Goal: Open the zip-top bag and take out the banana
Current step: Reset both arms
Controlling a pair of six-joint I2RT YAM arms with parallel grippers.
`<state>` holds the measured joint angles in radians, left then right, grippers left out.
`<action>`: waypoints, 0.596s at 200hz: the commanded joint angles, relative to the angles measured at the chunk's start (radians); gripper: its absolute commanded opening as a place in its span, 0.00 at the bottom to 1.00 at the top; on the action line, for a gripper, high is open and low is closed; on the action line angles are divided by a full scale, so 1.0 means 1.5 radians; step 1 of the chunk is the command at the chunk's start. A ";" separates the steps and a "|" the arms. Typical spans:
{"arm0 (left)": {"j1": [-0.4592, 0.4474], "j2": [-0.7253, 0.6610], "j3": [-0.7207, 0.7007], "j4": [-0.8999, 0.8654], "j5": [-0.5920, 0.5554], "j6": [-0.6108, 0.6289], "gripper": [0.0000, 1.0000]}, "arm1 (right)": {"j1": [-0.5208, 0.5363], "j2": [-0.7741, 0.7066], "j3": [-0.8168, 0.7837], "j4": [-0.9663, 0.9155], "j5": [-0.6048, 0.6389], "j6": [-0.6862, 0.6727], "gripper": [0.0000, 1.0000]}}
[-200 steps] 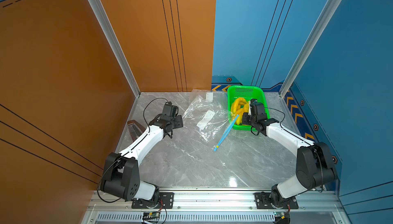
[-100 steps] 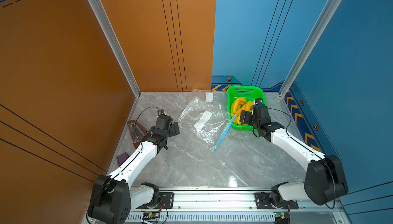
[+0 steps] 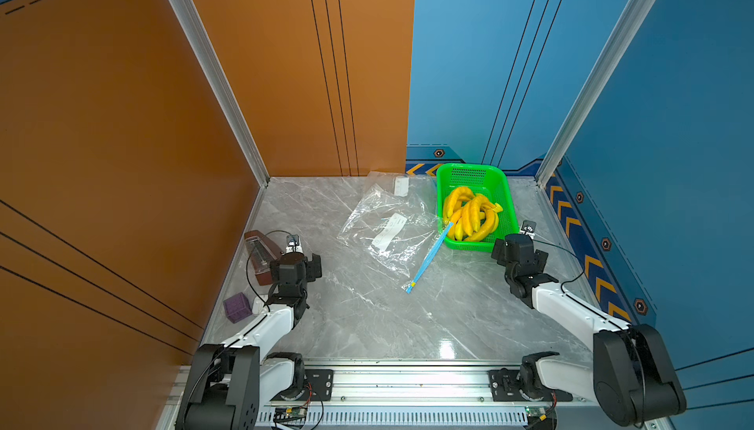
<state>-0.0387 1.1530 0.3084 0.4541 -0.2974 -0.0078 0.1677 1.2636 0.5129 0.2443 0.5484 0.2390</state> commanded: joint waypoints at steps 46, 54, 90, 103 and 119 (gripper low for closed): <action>-0.008 0.084 -0.028 0.243 0.194 0.070 0.98 | -0.021 0.021 -0.095 0.251 -0.121 -0.128 1.00; -0.001 0.100 -0.029 0.265 0.204 0.059 0.98 | -0.029 0.037 -0.087 0.258 -0.140 -0.134 1.00; -0.007 0.227 -0.017 0.359 0.212 0.066 0.98 | -0.056 0.088 -0.096 0.344 -0.219 -0.146 1.00; -0.001 0.249 -0.004 0.367 0.205 0.057 0.98 | -0.063 0.129 -0.105 0.394 -0.238 -0.143 1.00; 0.009 0.256 0.003 0.366 0.192 0.038 0.98 | -0.065 0.170 -0.095 0.412 -0.229 -0.139 1.00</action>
<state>-0.0425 1.5234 0.2802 0.9302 -0.0090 0.0788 0.0799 1.4261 0.3893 0.8055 0.2703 0.0566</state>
